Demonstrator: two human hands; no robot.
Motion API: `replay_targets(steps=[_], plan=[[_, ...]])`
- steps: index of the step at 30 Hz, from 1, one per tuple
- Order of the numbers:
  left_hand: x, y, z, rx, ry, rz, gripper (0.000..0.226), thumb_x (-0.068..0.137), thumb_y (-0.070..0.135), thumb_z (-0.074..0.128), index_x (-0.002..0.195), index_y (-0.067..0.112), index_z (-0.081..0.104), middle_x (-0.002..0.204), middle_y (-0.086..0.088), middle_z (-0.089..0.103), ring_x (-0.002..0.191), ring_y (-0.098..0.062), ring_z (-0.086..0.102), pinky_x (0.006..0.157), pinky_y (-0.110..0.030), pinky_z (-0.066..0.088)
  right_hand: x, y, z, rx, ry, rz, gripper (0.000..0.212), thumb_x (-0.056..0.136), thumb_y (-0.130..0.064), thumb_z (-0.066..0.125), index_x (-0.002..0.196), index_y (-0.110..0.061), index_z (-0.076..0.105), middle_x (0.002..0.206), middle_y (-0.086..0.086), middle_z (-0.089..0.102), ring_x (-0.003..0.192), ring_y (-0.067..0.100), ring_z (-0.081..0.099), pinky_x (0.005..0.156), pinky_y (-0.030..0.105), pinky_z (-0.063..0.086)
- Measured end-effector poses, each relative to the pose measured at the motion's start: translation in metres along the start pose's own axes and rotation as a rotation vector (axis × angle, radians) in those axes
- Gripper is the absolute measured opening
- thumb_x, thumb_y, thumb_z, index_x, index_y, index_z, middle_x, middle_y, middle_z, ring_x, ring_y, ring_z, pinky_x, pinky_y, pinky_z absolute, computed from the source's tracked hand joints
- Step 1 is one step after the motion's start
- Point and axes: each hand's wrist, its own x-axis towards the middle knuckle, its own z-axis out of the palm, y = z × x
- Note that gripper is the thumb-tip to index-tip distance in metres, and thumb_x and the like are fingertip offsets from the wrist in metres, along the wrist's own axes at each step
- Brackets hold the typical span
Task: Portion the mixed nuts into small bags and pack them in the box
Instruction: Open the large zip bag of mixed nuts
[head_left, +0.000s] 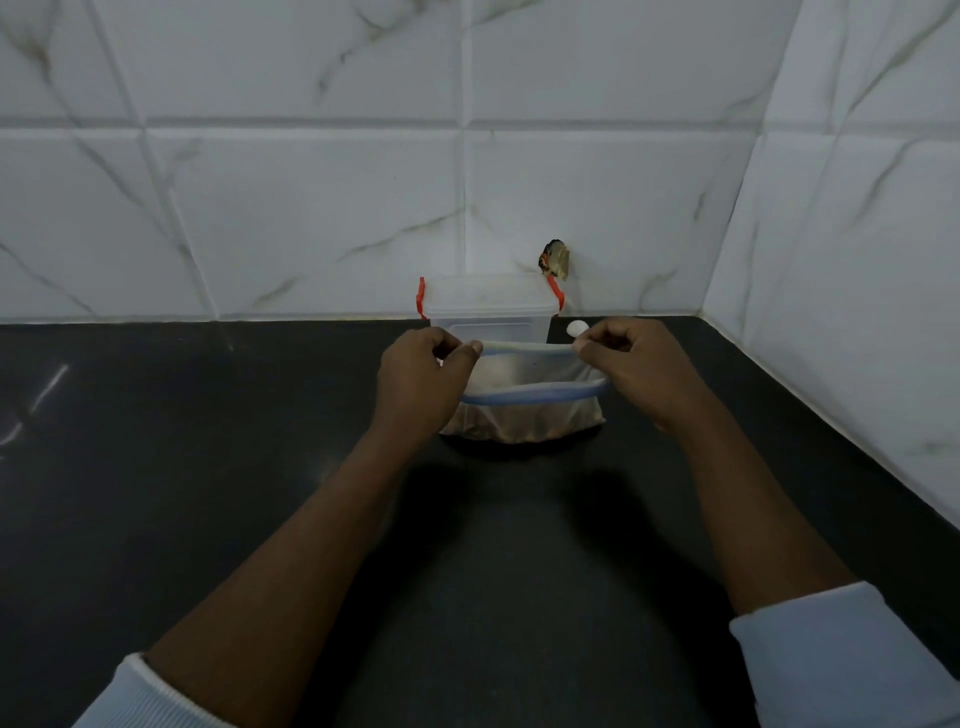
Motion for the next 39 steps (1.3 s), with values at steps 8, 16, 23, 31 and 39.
replay_targets(steps=[8, 16, 23, 31, 39], plan=[[0.001, 0.007, 0.001, -0.069, -0.092, 0.066, 0.039, 0.09, 0.043, 0.074, 0.125, 0.025, 0.068, 0.115, 0.004, 0.065, 0.102, -0.009, 0.058, 0.092, -0.034, 0.053, -0.001, -0.002, 0.002, -0.355, 0.034, -0.361, 0.017, 0.094, -0.033, 0.067, 0.11, -0.027, 0.071, 0.112, -0.008, 0.058, 0.108, 0.007, 0.043, 0.094, 0.035, 0.034], [0.024, 0.043, 0.009, 0.399, -0.26, 0.19, 0.016, 0.097, 0.048, 0.061, 0.1, 0.037, 0.072, 0.105, 0.018, 0.072, 0.108, -0.009, 0.061, 0.106, -0.048, 0.024, -0.018, -0.019, 0.005, -0.525, -0.269, -0.429, 0.008, 0.087, -0.037, 0.075, 0.088, -0.043, 0.07, 0.119, -0.019, 0.05, 0.124, 0.012, 0.033, 0.092, 0.032, 0.016], [0.042, 0.061, 0.013, 0.463, -0.579, 0.241, 0.035, 0.091, 0.046, 0.07, 0.124, 0.037, 0.064, 0.116, 0.013, 0.066, 0.11, -0.012, 0.057, 0.105, -0.048, 0.032, -0.013, -0.013, -0.019, -0.563, -0.401, -0.226, 0.035, 0.082, -0.028, 0.08, 0.112, -0.042, 0.07, 0.145, -0.013, 0.037, 0.133, 0.015, 0.023, 0.109, 0.044, 0.028], [0.053, 0.079, 0.027, 0.519, -0.561, 0.263, 0.023, 0.094, 0.043, 0.066, 0.11, 0.027, 0.071, 0.105, 0.006, 0.069, 0.099, -0.016, 0.059, 0.102, -0.05, 0.041, -0.009, -0.008, -0.033, -0.341, -0.411, -0.203, 0.039, 0.08, -0.016, 0.082, 0.111, -0.038, 0.072, 0.16, -0.009, 0.028, 0.144, 0.017, 0.021, 0.105, 0.034, 0.036], [0.053, 0.082, 0.032, 0.486, -0.562, 0.246, 0.034, 0.091, 0.053, 0.069, 0.113, 0.027, 0.072, 0.102, 0.007, 0.071, 0.097, -0.015, 0.062, 0.098, -0.05, 0.049, -0.003, 0.004, -0.04, -0.241, -0.461, -0.164, 0.033, 0.083, -0.015, 0.076, 0.098, -0.044, 0.075, 0.146, -0.012, 0.046, 0.138, 0.018, 0.04, 0.112, 0.044, 0.039]])
